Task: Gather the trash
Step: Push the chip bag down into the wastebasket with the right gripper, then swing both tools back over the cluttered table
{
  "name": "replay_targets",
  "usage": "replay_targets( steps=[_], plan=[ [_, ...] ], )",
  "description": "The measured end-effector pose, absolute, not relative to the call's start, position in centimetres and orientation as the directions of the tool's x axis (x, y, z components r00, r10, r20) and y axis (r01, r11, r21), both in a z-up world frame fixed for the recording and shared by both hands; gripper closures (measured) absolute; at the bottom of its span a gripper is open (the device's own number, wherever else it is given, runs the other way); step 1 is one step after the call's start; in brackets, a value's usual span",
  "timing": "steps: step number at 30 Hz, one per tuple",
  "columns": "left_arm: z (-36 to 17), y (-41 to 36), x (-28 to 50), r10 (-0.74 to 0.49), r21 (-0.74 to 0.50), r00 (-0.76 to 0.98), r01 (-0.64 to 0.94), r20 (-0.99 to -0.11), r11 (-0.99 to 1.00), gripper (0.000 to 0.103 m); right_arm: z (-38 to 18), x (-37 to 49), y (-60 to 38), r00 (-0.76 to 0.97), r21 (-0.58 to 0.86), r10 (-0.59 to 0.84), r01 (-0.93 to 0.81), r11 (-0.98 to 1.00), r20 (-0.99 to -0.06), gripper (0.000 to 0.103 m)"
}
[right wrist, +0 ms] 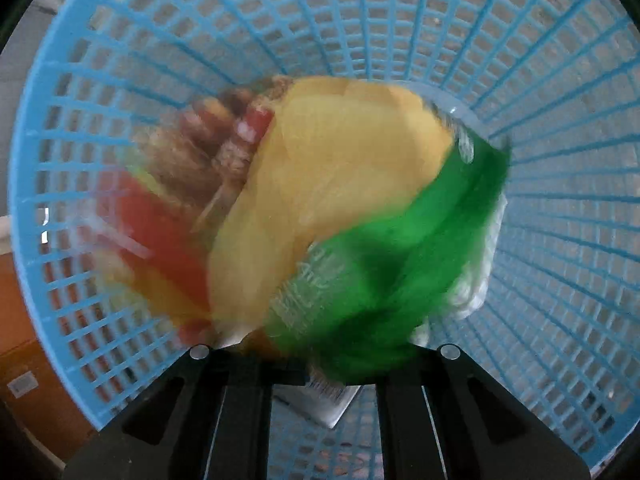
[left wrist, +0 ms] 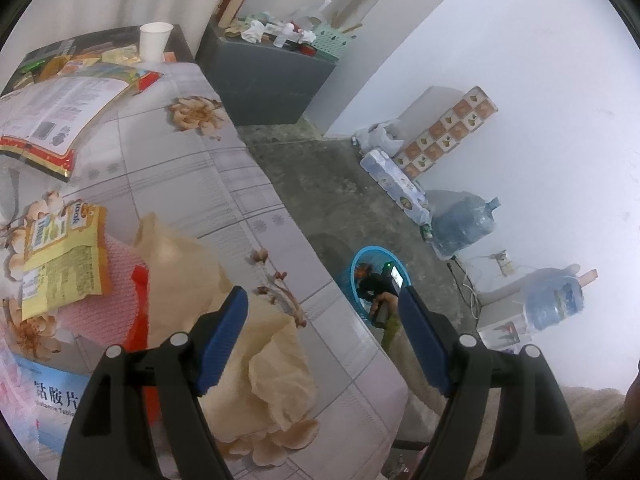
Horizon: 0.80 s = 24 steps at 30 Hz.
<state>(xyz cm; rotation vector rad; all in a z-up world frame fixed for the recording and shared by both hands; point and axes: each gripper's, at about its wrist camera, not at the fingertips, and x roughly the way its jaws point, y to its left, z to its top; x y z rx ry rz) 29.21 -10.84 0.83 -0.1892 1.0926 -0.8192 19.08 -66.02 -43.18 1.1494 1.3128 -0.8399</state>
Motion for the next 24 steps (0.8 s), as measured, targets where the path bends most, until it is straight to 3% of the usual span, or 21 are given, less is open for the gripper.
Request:
replay_targets(
  steps=[4, 8, 14, 24],
  plan=[
    [1.1, -10.3, 29.0, -0.673, -0.515, 0.216, 0.496, -0.707, 0.700, 0.028, -41.6, 17.3, -66.7, 0.197, 0.220, 0.136, 0.958, 0.182, -0.971, 0.091],
    [1.6, -9.7, 28.4, -0.689, -0.528, 0.230, 0.493, -0.687, 0.691, 0.028, -37.7, 15.9, -66.9, 0.293, 0.304, 0.082, 0.933, 0.193, -0.953, 0.060],
    [2.7, -8.3, 27.1, -0.710, -0.542, 0.261, 0.493, -0.654, 0.680, 0.028, -30.2, 12.3, -66.7, 0.517, 0.510, 0.013, 0.841, 0.180, -0.856, 0.039],
    [4.9, -2.5, 22.8, -0.672, -0.491, 0.394, 0.470, -0.627, 0.734, 0.021, -22.2, 4.0, -63.6, 0.720, 0.720, 0.028, 0.691, 0.066, -0.694, 0.035]
  ],
)
